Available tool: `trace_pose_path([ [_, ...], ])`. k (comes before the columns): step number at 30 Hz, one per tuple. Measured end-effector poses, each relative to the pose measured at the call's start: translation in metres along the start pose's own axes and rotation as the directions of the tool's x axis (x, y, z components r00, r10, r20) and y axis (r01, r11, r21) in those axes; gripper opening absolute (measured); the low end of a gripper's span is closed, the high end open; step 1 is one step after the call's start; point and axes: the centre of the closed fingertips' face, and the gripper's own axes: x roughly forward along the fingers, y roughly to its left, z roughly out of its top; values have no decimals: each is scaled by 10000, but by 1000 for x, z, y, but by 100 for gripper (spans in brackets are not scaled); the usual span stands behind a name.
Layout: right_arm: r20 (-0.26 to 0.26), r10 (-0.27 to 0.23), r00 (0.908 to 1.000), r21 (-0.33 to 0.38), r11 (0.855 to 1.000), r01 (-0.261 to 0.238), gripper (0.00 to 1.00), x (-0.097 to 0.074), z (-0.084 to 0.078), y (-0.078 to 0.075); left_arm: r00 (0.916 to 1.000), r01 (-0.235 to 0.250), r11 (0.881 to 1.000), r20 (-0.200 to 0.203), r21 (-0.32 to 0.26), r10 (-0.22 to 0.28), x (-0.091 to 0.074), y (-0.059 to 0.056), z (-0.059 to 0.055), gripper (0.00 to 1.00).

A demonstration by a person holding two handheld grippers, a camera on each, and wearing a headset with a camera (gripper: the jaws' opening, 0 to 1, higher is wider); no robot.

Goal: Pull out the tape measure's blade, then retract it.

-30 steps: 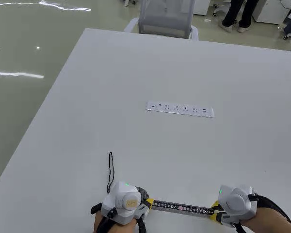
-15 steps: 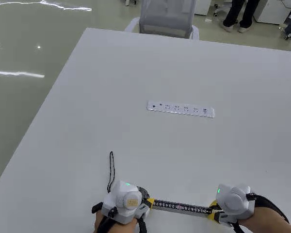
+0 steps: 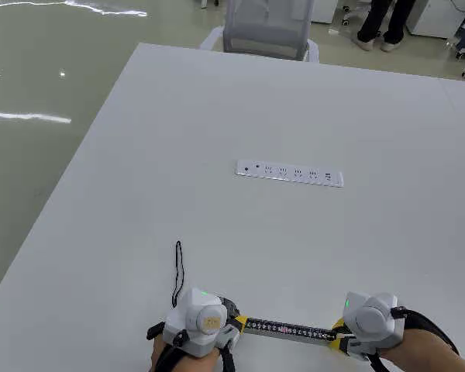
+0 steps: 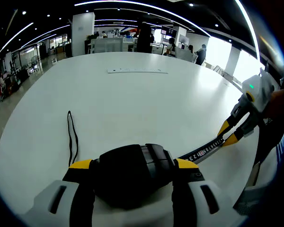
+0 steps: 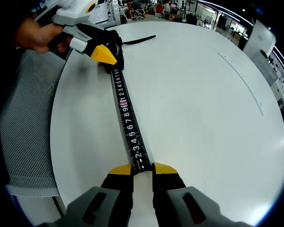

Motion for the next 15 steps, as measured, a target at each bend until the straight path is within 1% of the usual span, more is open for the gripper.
trace_pose_path([
  [15, 1, 32, 10000, -44, 10000, -32, 13, 3, 5, 1, 10000, 45, 10000, -8, 12, -45, 0, 0, 0, 63],
])
